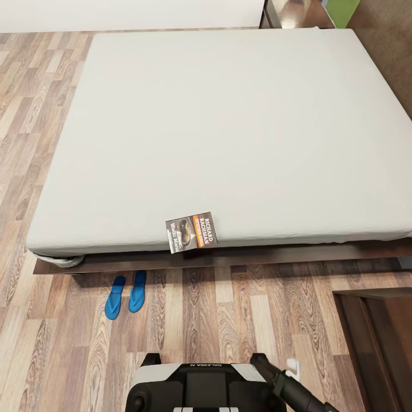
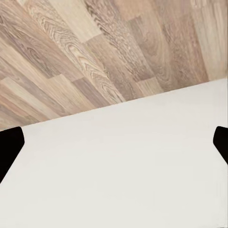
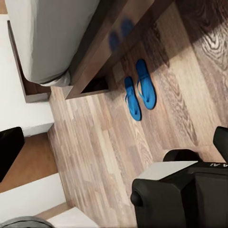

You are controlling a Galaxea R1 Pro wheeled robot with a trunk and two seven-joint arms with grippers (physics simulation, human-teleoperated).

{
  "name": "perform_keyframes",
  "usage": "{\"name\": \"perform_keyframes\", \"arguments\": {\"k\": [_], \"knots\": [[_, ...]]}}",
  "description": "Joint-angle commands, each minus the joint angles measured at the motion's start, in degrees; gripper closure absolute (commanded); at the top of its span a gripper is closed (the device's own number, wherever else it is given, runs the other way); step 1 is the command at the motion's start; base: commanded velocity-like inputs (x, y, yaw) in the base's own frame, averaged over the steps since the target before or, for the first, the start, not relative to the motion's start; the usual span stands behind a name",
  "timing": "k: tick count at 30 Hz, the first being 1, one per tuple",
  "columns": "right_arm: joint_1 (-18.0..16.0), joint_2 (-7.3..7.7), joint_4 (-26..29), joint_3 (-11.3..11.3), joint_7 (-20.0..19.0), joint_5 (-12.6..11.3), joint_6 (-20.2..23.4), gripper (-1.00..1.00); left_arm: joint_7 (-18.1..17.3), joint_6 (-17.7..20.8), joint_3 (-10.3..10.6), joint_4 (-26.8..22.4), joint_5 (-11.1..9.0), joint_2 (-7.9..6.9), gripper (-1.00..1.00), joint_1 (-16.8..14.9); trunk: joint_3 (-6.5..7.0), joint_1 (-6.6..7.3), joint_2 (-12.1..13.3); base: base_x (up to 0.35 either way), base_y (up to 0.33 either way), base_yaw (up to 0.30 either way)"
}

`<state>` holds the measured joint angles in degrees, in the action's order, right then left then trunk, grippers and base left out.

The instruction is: In the bedroom, move the book from the bed onto either nightstand, and place the two sandals side by side next to the bed.

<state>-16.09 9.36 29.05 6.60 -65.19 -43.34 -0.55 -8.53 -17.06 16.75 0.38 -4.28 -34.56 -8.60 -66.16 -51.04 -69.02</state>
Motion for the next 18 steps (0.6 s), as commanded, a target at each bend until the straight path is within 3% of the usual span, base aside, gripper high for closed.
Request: {"name": "perform_keyframes", "arguments": {"k": [1, 12, 15, 18], "knots": [[0.0, 0.14, -0.1, 0.7, -0.3, -0.5, 0.0, -1.0, -0.4, -0.2, 0.3, 0.1, -0.7, 0.21, -1.0, 0.0, -0.02, 0.0, 0.0, 0.0, 0.0, 0.0], [-0.2, 0.74, -0.2, 1.5, -0.9, -0.6, 0.1, -1.0, -0.9, -0.1, 0.5, 0.1, -1.0, 1.23, -1.0, 0.2, -0.02, 0.0, 0.0, 0.0, 0.0, 0.0], [-0.9, 1.69, -0.2, 1.5, -0.8, -0.6, 1.6, -1.0, -0.9, 0.0, 0.6, 0.1, -0.9, 1.99, -1.0, 0.2, -0.02, 0.0, 0.0, 0.0, 0.0, 0.0], [-2.5, 3.12, -0.2, 1.5, -0.8, -0.6, 5.6, -1.0, -0.9, 0.1, 0.7, 0.0, -1.0, 2.69, -1.0, 0.2, -0.02, 0.0, 0.0, 0.0, 0.0, 0.0]]}}
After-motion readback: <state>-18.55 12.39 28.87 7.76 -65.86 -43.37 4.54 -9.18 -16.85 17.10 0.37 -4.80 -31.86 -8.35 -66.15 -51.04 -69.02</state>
